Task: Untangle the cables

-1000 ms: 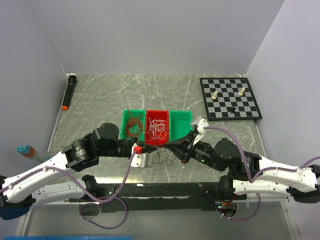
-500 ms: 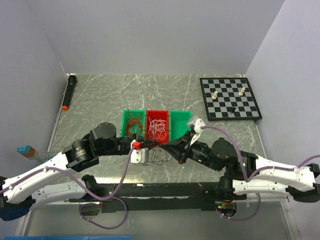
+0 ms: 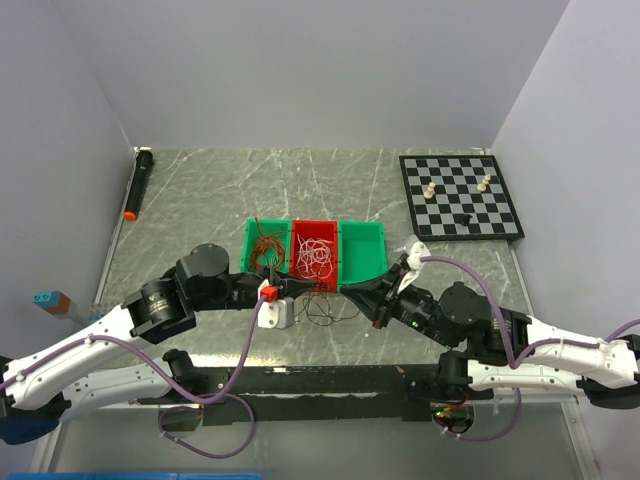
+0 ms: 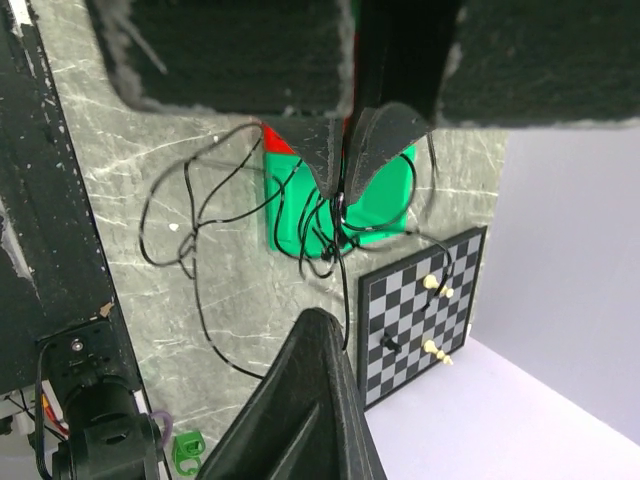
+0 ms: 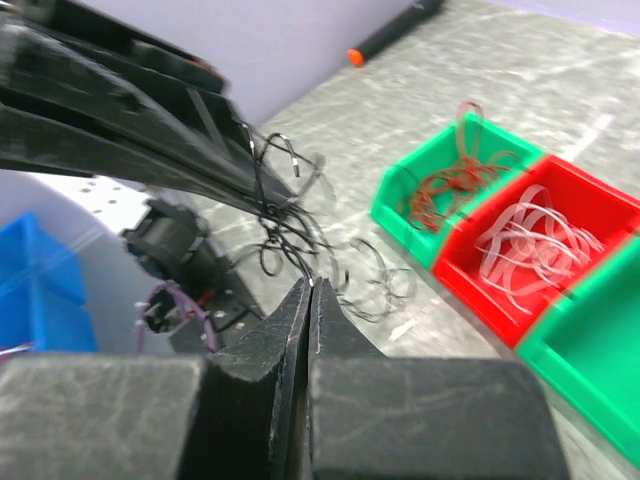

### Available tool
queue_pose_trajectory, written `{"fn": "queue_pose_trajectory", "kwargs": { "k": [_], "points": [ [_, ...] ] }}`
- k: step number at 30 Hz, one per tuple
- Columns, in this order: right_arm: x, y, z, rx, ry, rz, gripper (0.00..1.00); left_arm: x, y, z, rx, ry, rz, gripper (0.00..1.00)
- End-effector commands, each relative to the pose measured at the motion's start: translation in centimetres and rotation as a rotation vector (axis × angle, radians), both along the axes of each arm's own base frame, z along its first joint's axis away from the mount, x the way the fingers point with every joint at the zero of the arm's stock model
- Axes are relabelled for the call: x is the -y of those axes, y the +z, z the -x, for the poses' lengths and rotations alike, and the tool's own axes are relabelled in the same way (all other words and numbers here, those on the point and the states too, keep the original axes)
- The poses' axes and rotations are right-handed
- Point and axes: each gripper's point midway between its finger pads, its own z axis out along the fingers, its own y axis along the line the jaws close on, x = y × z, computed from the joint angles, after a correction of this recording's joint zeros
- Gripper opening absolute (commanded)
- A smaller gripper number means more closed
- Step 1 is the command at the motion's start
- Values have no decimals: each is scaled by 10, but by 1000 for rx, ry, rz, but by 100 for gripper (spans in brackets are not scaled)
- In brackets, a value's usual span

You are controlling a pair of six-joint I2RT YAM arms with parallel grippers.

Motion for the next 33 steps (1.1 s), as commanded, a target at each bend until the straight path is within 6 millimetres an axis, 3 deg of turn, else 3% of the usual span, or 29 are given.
{"fn": "queue_pose_trajectory", "kwargs": {
  "k": [1, 10, 16, 20, 26, 33],
  "points": [
    [27, -10, -19, -12, -154, 15, 0, -6, 5, 2, 28, -14, 4, 1],
    [40, -38, -28, -87, -258, 50, 0, -8, 8, 0, 47, -8, 4, 1],
    [69, -49, -37, -138, -386, 86, 0, -11, 13, -5, 68, 15, 13, 1],
    [100, -41, -46, -128, -501, 80, 0, -13, 10, -4, 82, 6, -5, 1],
    [145, -10, -59, -78, -671, 24, 0, -17, 15, -5, 133, -2, -26, 1],
    [198, -8, -68, -80, -937, 37, 0, -38, 28, -3, 203, -10, -100, 1]
  ]
}}
